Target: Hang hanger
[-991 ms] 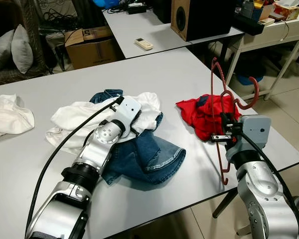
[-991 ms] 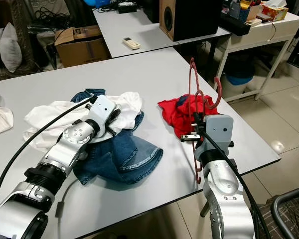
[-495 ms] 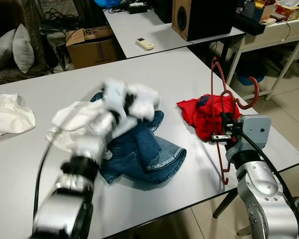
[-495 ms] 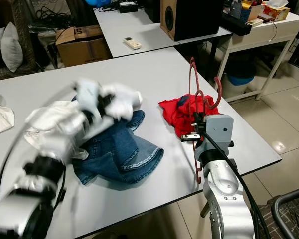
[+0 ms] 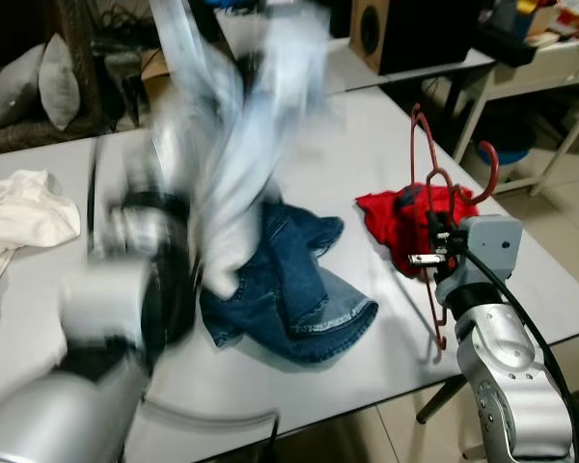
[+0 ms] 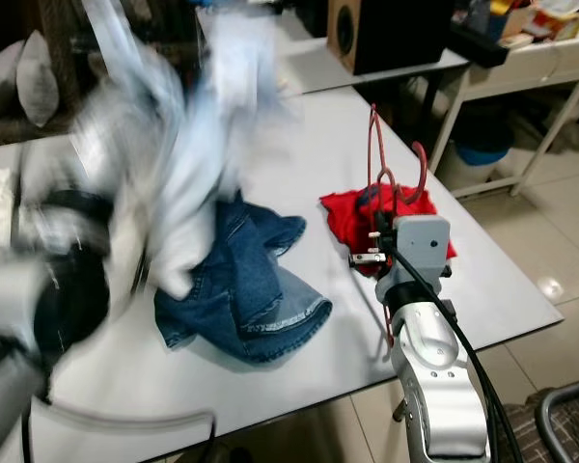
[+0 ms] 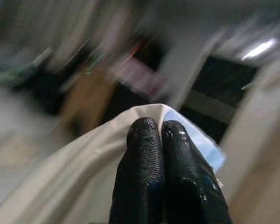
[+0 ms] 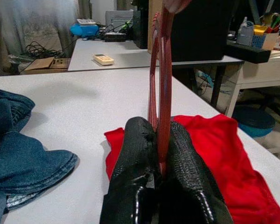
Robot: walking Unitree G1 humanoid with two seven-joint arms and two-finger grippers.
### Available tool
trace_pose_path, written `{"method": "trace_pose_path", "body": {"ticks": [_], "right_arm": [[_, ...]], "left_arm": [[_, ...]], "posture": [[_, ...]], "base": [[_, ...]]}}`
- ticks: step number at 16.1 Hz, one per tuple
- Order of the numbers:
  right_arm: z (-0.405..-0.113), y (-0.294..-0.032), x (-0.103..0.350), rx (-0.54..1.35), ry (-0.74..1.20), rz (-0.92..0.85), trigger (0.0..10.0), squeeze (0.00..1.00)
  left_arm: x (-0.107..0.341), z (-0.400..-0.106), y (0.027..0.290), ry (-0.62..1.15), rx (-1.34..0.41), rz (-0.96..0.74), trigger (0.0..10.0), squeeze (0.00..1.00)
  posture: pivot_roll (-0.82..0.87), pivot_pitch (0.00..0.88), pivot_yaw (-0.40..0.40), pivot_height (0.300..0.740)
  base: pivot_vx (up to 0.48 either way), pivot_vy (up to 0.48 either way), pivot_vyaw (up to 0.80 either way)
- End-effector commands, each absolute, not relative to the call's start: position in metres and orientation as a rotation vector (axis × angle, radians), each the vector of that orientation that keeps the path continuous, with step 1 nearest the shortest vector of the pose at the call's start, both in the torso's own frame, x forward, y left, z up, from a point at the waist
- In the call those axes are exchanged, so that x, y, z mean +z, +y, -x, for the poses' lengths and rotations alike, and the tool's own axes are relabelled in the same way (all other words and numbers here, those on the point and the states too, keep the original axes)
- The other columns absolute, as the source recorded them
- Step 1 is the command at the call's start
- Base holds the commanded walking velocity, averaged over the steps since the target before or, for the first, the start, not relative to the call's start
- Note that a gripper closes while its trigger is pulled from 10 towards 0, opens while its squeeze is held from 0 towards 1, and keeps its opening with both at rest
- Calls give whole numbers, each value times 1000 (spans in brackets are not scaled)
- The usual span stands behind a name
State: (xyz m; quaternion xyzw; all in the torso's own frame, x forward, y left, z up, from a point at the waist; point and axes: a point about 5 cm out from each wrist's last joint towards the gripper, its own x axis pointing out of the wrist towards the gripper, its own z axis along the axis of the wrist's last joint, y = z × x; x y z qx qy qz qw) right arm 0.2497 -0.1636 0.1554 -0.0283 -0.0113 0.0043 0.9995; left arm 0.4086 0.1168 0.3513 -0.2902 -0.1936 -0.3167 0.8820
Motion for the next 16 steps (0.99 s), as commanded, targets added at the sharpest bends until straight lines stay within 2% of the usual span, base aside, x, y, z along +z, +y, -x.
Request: {"method": "trace_pose_path", "body": {"ticks": [1, 2, 3, 4, 7, 11, 13, 14, 15, 16], "right_arm": [[-250, -166, 149, -12, 6, 57, 10000, 0], [-251, -167, 149, -17, 3, 56, 10000, 0], [-251, -167, 149, -19, 3, 56, 10000, 0], [-251, -167, 149, -27, -4, 51, 10000, 0], [-251, -168, 149, -50, -10, 45, 10000, 0], [-248, -173, 148, -87, -11, 31, 10000, 0], [-247, -173, 147, -76, -6, 29, 10000, 0], [-247, -173, 146, -74, -4, 29, 10000, 0], [-247, -173, 146, -74, -4, 28, 10000, 0], [-247, -172, 146, -75, -3, 26, 10000, 0]], "left_arm": [[370, -402, 123, -493, -740, 662, 0, 0], [390, -394, 124, -570, -849, 687, 0, 0], [395, -391, 125, -588, -885, 671, 0, 0], [381, -390, 128, -550, -936, 490, 0, 0], [351, -395, 136, -457, -893, 453, 0, 0], [233, -390, 147, 16, -807, 230, 0, 0], [192, -383, 149, 203, -725, 246, 0, 0], [179, -379, 150, 285, -680, 276, 549, 0], [174, -378, 151, 313, -660, 288, 549, 0], [164, -379, 158, 347, -557, 281, 10000, 0]], "posture": [[-1, 0, 105, 740], [1, 0, 107, 740], [1, 0, 107, 740], [6, 0, 110, 740], [7, 0, 115, 740], [5, 0, 120, 740], [8, 0, 120, 740], [9, 0, 120, 740], [9, 0, 120, 740], [13, 0, 118, 740]], "base": [[0, 0, 0], [0, 0, 0], [0, 0, 0], [0, 0, 0], [0, 0, 0], [0, 0, 0], [0, 0, 0], [0, 0, 0], [0, 0, 0], [0, 0, 0]]}}
